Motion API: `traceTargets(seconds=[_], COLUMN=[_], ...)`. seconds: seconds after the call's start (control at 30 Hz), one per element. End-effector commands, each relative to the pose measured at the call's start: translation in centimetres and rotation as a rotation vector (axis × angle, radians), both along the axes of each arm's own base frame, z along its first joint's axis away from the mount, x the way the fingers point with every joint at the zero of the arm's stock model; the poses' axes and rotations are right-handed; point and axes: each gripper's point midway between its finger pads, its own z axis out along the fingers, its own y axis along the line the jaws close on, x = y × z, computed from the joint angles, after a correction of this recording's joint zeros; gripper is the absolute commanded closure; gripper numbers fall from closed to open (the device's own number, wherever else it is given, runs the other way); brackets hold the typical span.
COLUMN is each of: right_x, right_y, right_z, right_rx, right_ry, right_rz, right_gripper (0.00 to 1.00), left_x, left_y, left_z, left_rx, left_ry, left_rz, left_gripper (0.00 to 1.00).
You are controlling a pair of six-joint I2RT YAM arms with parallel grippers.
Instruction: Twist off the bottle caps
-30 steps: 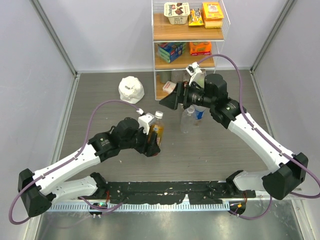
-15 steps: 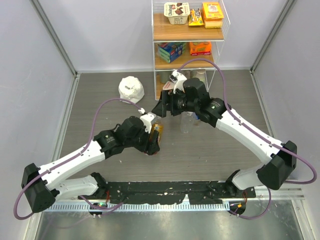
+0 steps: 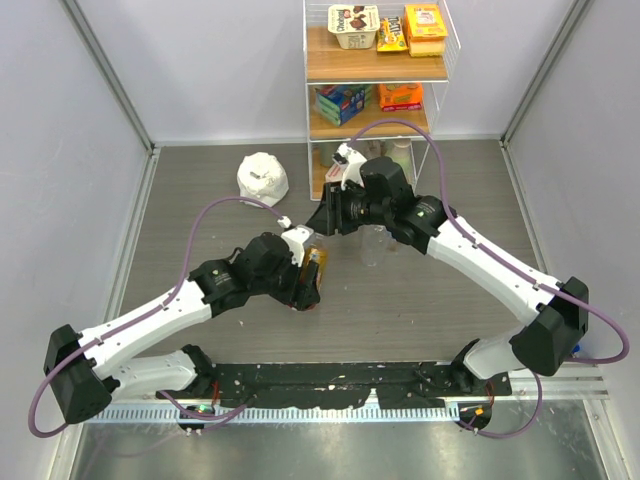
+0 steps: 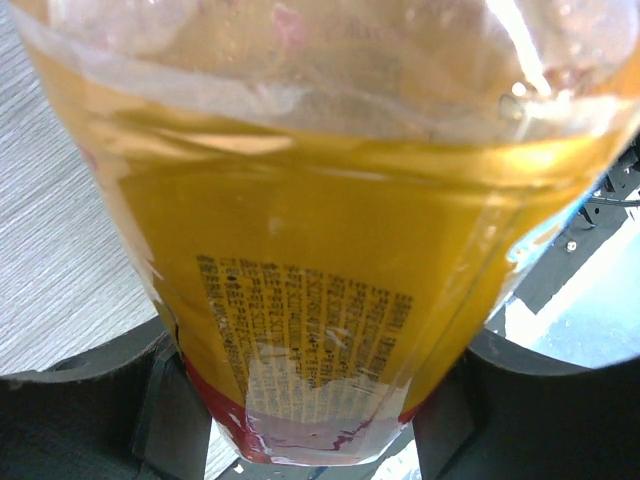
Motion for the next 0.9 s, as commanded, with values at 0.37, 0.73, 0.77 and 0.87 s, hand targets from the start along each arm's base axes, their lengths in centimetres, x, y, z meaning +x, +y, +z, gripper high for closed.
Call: traceTargets(seconds=[0.37,0.73,0.77,0.87], right_x=[-2.1,-4.4,-4.6,-5.4], right_y=[1.5,1.5,1.4,1.4], right_z=[4.1,5.6,5.8,6.5], right_rx=[0.137,0.17,0.177,0.202], right_ry=[-0.074,-0.144,-0.149,-0.164], right_rz=[0.149,0.289,0.298,0.34], right_gripper=[0.97,0.98,0.98,0.98], left_x=[1.4,0.4,0.3,-0.3], left_y=[-0.4,-0.4,-0.5,-0.9], left_z=[2.3,3.1,3.2,3.9], left_rx=[-0.045,-0.095,-0.104,-0.147], left_ry=[-0.062,-0.068,-0.069,-0.071], left_rz=[0.045,0.01,0.006,-0.029], left_gripper=[1.0,1.0,1.0,1.0])
